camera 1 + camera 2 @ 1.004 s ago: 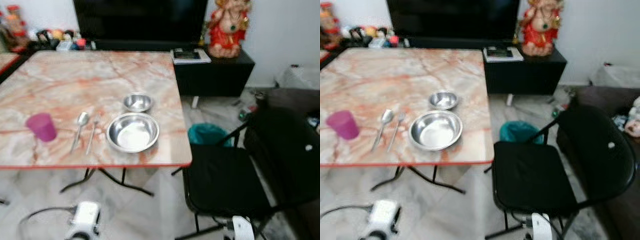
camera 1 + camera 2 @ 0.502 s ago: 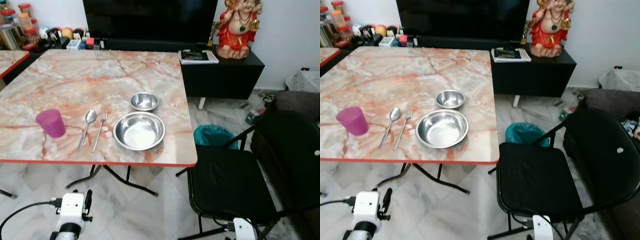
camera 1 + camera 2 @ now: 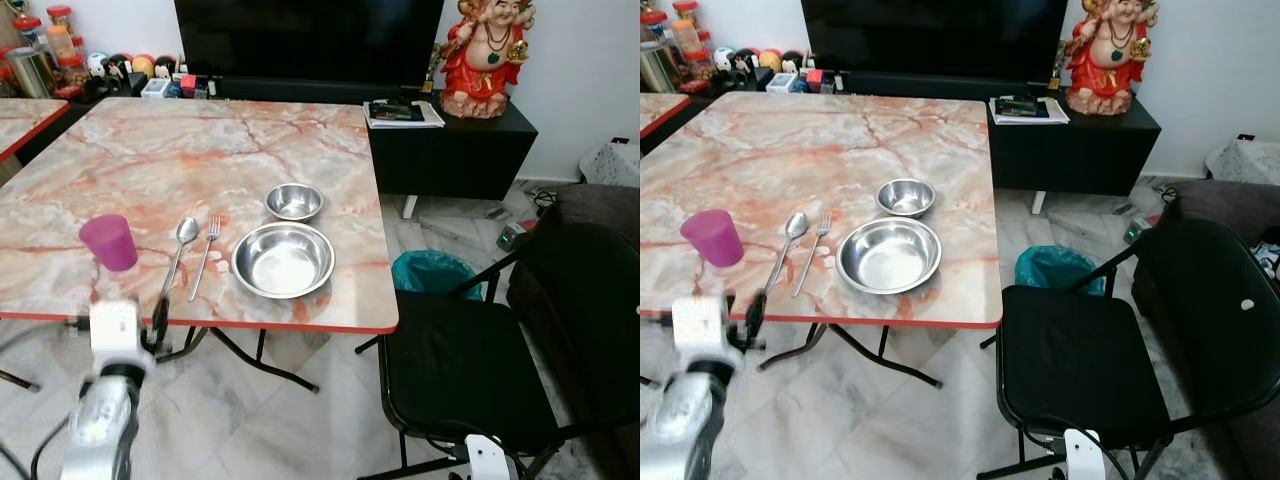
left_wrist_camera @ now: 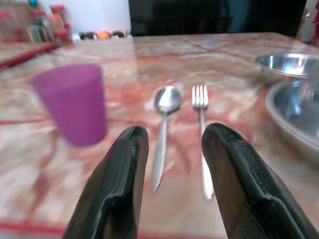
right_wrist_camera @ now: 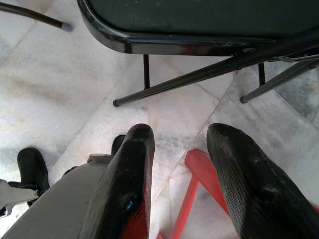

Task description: Setting the table

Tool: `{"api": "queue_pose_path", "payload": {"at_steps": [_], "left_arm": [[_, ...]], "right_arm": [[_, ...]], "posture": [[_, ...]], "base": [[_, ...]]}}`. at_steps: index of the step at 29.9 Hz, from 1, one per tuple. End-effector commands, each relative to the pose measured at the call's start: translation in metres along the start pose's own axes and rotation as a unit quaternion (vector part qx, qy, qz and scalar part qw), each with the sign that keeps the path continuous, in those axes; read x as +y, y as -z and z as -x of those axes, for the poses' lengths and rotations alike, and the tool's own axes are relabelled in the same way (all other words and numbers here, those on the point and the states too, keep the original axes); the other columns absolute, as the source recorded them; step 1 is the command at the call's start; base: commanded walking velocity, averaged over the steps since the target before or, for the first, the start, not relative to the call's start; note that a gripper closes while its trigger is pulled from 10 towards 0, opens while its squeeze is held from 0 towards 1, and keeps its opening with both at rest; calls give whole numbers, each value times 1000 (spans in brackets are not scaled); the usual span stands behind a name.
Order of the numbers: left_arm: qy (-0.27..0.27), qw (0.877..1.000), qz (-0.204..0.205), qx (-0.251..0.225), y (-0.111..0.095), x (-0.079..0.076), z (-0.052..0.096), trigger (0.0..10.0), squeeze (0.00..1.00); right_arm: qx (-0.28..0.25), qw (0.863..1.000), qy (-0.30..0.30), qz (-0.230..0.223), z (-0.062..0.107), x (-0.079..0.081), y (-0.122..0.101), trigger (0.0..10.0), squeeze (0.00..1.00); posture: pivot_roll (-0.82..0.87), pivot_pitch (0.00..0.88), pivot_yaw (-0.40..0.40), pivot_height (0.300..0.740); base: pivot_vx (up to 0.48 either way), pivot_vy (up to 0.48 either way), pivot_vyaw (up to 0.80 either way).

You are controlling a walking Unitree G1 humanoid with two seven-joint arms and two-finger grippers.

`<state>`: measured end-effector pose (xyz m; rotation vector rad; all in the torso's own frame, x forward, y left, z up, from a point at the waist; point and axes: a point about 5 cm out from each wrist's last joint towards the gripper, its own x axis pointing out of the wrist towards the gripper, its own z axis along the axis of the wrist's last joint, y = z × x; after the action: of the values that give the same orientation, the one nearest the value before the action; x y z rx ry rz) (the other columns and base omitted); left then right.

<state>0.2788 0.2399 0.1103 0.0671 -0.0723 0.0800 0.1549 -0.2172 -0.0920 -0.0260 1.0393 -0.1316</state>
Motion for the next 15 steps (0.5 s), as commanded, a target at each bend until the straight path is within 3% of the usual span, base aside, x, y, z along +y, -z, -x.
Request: {"api": "queue_pose_path", "payload": {"at_steps": [1,5,6,7,8,9,10,12,14,15], "left_arm": [[-7,998,42,37,3,0,-13,10000,0],[-12,994,103,31,-12,-8,-44,10000,0],[11,989,140,51,-15,-19,-57,10000,0],[22,987,150,59,-16,-23,-61,10000,0],[30,983,166,71,-16,-28,-67,10000,725],[33,981,176,79,-17,-30,-70,10000,725],[36,979,183,86,-17,-32,-72,10000,1000],[56,972,210,91,-22,-40,-80,10000,1000],[92,955,247,134,-26,-53,-90,10000,1000],[92,955,247,134,-26,-53,-90,10000,1000]], "right_arm": [[-6,1000,3,-2,0,-1,-3,10000,0],[-6,1000,3,-7,0,0,-3,10000,0],[-7,1000,4,-10,0,1,-3,10000,0],[-7,1000,4,-11,0,1,-3,10000,0],[-7,1000,4,-11,0,1,-3,10000,0],[-7,1000,4,-11,-1,1,-3,10000,0],[-6,1000,4,-11,-1,1,-3,10000,0],[-7,1000,4,-14,-1,1,-3,10000,0],[-7,1000,5,-15,-1,1,-4,10000,0],[-7,1000,5,-15,-1,1,-4,10000,0]], "posture": [[53,0,-27,740],[36,0,-23,740],[37,0,-23,740],[37,0,-21,740],[31,0,-16,740],[28,0,-15,740],[28,0,-15,740],[21,0,-9,740],[24,0,-7,740],[24,0,-7,740]], "base": [[0,0,0],[0,0,0],[0,0,0],[0,0,0],[0,0,0],[0,0,0],[0,0,0],[0,0,0],[0,0,0],[0,0,0]]}}
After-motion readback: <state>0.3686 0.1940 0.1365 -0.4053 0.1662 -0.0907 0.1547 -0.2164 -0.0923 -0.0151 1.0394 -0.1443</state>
